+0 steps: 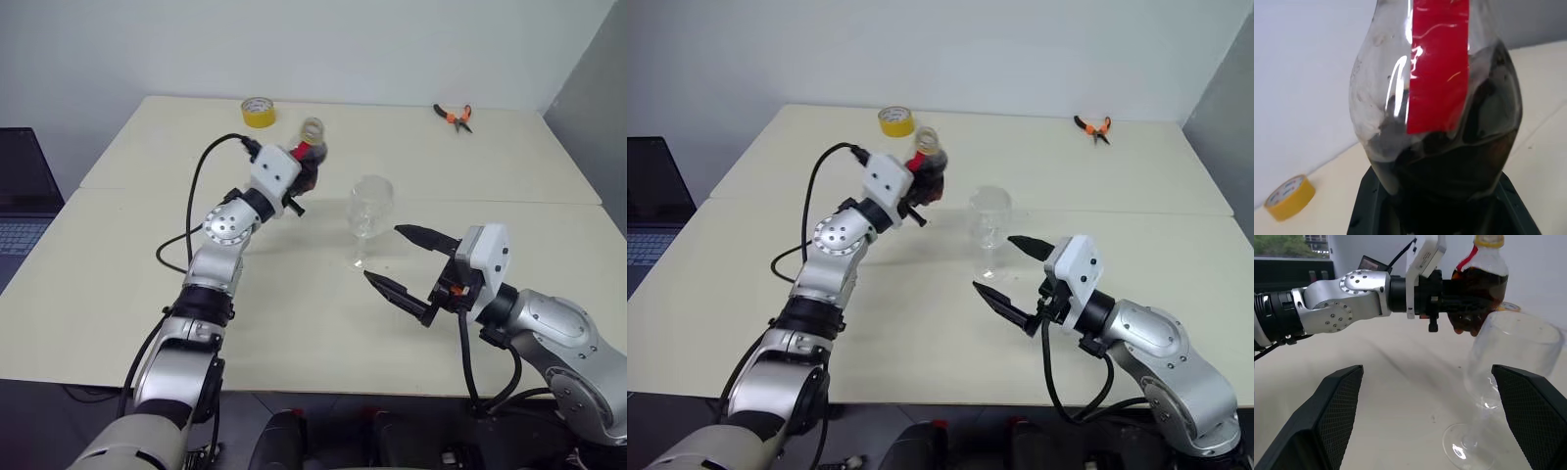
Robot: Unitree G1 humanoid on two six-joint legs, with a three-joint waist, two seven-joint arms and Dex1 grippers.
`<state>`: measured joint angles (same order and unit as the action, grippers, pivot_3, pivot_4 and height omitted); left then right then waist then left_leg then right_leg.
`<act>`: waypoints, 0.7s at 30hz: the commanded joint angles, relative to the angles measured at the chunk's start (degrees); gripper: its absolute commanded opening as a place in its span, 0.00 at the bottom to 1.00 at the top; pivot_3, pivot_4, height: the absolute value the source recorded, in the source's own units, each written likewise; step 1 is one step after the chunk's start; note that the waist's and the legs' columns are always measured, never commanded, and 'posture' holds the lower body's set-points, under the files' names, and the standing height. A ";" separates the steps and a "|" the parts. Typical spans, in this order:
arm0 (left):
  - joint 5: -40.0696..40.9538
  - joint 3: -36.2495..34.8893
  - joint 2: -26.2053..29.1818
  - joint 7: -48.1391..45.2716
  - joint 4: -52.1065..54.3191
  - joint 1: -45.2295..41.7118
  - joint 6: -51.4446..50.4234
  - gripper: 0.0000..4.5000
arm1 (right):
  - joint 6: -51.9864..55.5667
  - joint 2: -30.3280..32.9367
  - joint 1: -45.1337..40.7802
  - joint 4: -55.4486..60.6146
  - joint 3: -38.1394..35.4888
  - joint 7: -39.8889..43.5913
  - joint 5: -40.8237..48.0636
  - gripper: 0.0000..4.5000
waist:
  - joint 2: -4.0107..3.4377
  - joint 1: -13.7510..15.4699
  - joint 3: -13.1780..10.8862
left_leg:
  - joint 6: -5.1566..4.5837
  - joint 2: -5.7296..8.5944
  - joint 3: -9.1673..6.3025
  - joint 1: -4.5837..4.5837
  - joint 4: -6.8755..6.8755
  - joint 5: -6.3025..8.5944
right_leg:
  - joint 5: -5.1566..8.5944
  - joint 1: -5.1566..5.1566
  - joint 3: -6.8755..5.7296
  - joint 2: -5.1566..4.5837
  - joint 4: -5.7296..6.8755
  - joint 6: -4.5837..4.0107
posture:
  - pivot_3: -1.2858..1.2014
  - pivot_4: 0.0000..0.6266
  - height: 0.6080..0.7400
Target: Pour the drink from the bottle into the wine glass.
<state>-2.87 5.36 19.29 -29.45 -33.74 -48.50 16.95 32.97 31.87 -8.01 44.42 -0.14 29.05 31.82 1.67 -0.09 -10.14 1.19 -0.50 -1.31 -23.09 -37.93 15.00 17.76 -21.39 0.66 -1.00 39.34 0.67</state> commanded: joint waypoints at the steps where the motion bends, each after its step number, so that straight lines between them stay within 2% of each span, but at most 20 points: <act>1: -3.61 1.85 1.50 -0.06 -2.98 -5.09 9.34 0.19 | -1.50 -0.62 -0.61 1.74 -0.67 -1.40 -1.13 1.00 | 0.00 -0.03 0.00 | 0.00 0.00 0.01 -0.02 0.00 0.00 | 0.00 -0.01 0.01 0.00 -0.02 0.00 | 0.52 0.24 1.00; 12: -14.47 6.32 4.46 6.02 -12.51 -11.31 24.49 0.18 | -1.97 -3.30 -2.22 1.71 -0.42 -4.25 -3.19 1.00 | 0.00 -0.03 0.00 | -0.01 0.00 0.02 -0.05 -0.02 0.00 | 0.00 -0.06 0.01 -0.01 0.02 0.00 | 0.52 0.24 1.00; 21: -21.14 8.92 6.21 11.51 -17.69 -15.42 29.57 0.18 | -1.79 -4.15 -3.03 1.22 0.85 -4.31 -3.95 1.00 | 0.00 -0.04 0.00 | -0.01 0.01 0.02 -0.08 -0.02 0.00 | 0.00 -0.10 0.00 -0.01 0.04 0.00 | 0.52 0.24 1.00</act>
<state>-22.92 14.53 24.37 -20.48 -52.18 -60.74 44.51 32.35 27.99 -10.17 44.41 0.67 24.89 28.14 1.67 -0.13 -10.14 1.18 -0.49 -1.28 -23.18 -37.95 14.99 17.76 -21.51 0.67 -1.00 39.39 0.67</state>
